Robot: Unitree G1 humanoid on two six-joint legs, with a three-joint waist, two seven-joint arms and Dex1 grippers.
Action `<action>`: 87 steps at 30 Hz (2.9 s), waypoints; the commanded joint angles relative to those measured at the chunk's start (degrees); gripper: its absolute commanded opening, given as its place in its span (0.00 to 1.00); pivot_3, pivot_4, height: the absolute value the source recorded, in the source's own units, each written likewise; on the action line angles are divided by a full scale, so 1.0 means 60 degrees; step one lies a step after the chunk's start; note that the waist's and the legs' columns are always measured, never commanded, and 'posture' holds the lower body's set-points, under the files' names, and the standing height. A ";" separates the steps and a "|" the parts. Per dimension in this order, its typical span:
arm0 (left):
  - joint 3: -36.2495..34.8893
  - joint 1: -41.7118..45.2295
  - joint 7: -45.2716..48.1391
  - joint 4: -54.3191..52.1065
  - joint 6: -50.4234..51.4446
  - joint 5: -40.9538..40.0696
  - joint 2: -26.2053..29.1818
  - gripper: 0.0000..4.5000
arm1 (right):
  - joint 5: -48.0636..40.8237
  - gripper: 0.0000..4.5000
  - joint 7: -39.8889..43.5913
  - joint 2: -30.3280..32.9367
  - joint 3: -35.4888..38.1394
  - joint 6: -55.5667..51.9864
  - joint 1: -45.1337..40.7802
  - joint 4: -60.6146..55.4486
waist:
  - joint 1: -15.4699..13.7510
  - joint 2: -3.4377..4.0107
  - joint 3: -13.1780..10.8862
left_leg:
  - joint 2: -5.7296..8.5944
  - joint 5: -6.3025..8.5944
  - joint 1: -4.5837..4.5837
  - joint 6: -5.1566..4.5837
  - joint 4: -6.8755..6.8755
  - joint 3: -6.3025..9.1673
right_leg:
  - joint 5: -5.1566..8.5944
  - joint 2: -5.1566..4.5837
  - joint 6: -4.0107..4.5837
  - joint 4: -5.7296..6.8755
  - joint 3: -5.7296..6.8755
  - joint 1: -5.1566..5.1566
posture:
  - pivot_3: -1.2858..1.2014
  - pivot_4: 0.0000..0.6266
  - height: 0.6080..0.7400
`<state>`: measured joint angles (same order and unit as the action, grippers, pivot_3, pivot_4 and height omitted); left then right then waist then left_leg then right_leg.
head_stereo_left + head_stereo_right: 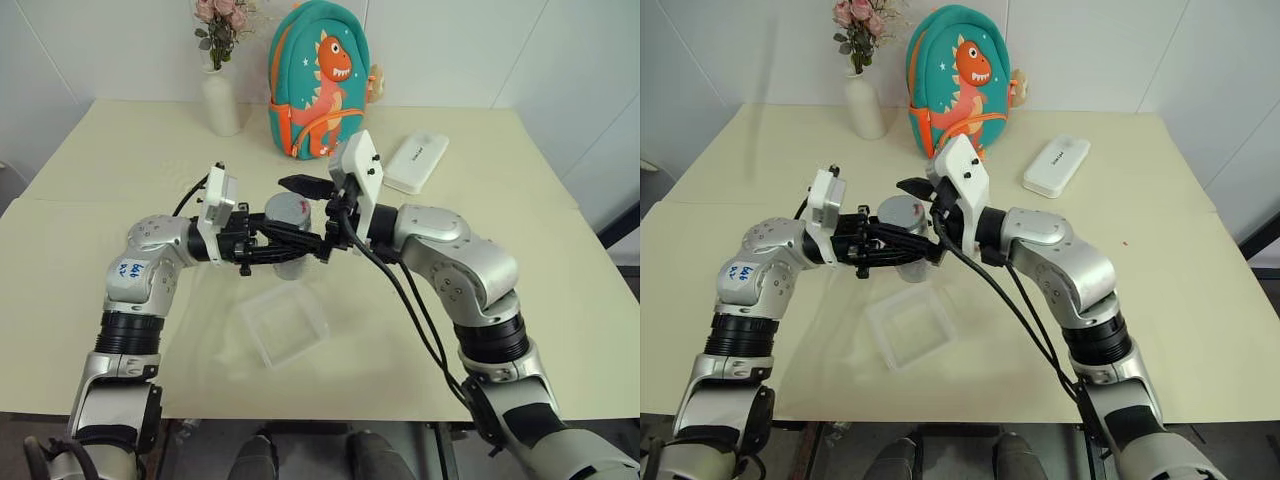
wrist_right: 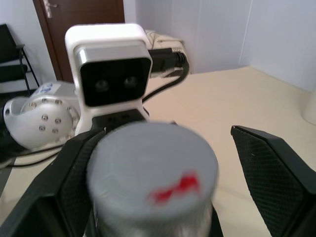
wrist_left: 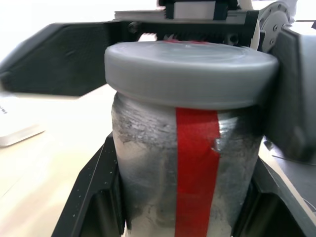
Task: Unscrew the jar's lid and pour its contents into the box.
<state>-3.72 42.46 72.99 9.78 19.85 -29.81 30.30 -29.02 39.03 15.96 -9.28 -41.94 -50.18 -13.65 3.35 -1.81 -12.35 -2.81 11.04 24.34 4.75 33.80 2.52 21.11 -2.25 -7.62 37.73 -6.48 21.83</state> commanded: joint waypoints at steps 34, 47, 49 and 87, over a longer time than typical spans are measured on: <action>0.0092 0.0915 0.0878 0.1152 -0.0890 0.0002 -0.0221 0.46 | -0.1461 0.94 -0.0781 0.0046 0.0977 -0.0382 -0.0081 -0.0868 | -0.0015 0.0003 -0.0003 | 0.0001 0.0001 0.0004 -0.0002 -0.0004 0.0000 | 0.0001 -0.0001 -0.0001 -0.0021 0.0001 -0.0010 | 0.52 0.24 1.00; 0.0182 0.1131 0.1017 0.1382 -0.1067 0.0093 -0.0345 0.46 | -0.0995 0.94 -0.0245 -0.0385 0.0438 0.0071 -0.0563 0.0016 | -0.0011 0.0004 -0.0003 | 0.0000 0.0001 0.0003 -0.0001 -0.0005 0.0005 | 0.0001 0.0001 -0.0001 -0.0011 0.0007 -0.0007 | 0.52 0.24 1.00; 0.0208 0.1128 0.1021 0.1396 -0.1098 0.0119 -0.0360 0.46 | -0.0667 0.94 -0.0282 -0.0416 0.0168 0.0108 -0.0667 0.0233 | 0.0005 0.0004 -0.0003 | 0.0001 0.0001 0.0003 -0.0001 -0.0006 0.0004 | 0.0001 0.0000 -0.0001 -0.0013 0.0006 -0.0007 | 0.52 0.24 1.00; 0.0148 0.0866 0.0849 0.1227 -0.1186 0.0107 -0.0268 0.46 | -0.0375 0.94 -0.0504 0.0407 0.0624 -0.0389 -0.0201 -0.0333 | -0.0004 0.0004 -0.0004 | 0.0001 0.0000 0.0004 -0.0001 -0.0001 0.0004 | 0.0002 0.0000 -0.0001 -0.0006 0.0005 -0.0002 | 0.52 0.24 1.00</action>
<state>-1.93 47.97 77.47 18.93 13.65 -28.75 27.98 -31.16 37.15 17.46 -8.48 -44.07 -51.31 -13.92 3.33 -1.78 -12.37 -2.81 11.04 24.36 4.75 33.79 2.55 21.12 -2.25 -7.63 37.70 -6.45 21.82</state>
